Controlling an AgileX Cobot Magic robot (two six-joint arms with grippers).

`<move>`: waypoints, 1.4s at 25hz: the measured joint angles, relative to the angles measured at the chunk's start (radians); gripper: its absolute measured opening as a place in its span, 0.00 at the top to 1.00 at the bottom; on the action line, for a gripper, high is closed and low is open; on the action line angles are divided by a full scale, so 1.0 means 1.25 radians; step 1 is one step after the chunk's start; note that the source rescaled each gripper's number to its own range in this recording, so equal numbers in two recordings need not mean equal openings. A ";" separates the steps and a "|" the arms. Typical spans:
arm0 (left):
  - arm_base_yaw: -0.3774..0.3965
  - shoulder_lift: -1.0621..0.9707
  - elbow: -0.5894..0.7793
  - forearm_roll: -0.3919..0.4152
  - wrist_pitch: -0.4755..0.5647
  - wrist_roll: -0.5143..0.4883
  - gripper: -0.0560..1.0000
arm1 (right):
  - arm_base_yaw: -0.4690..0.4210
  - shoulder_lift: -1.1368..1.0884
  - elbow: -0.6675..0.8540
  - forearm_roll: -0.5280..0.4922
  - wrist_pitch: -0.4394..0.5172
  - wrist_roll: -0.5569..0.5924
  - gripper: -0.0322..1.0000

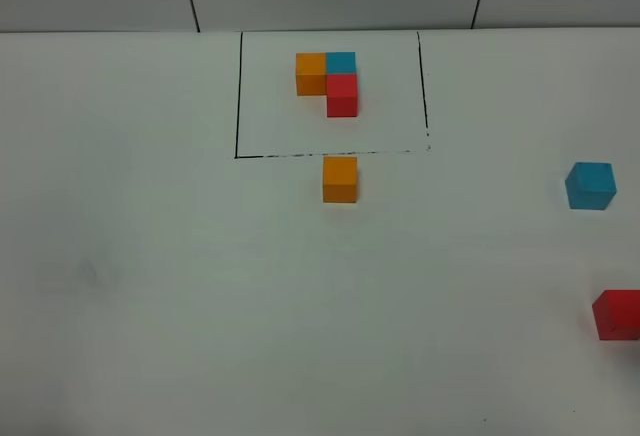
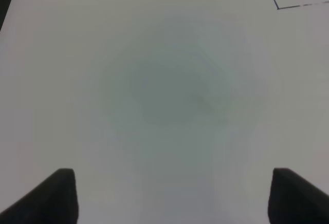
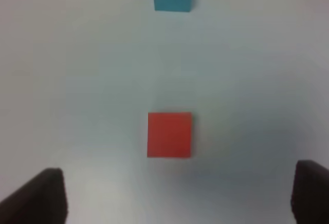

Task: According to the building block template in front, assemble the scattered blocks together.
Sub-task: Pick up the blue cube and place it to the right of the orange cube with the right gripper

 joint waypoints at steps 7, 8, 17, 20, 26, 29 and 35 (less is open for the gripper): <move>0.000 0.000 0.000 0.000 0.000 0.000 0.09 | 0.000 0.445 -0.200 0.000 -0.088 -0.036 0.01; 0.000 0.000 0.000 0.000 0.000 0.000 0.09 | 0.000 0.494 -0.221 0.000 -0.100 -0.040 0.01; 0.000 0.000 0.000 0.000 0.000 0.000 0.09 | -0.014 0.776 -0.397 0.013 -0.125 -0.042 0.00; 0.000 0.000 0.000 0.000 0.000 0.000 0.09 | -0.047 0.819 -0.422 0.055 -0.125 -0.068 0.00; 0.000 0.000 0.000 0.000 0.000 0.000 0.09 | -0.096 0.866 -0.425 0.126 -0.129 -0.148 0.00; 0.000 0.000 0.000 0.000 0.000 0.000 0.09 | -0.106 0.876 -0.425 0.129 -0.148 -0.153 0.00; 0.000 0.000 0.000 0.000 0.000 0.000 0.09 | -0.108 0.908 -0.428 0.129 -0.174 -0.168 0.02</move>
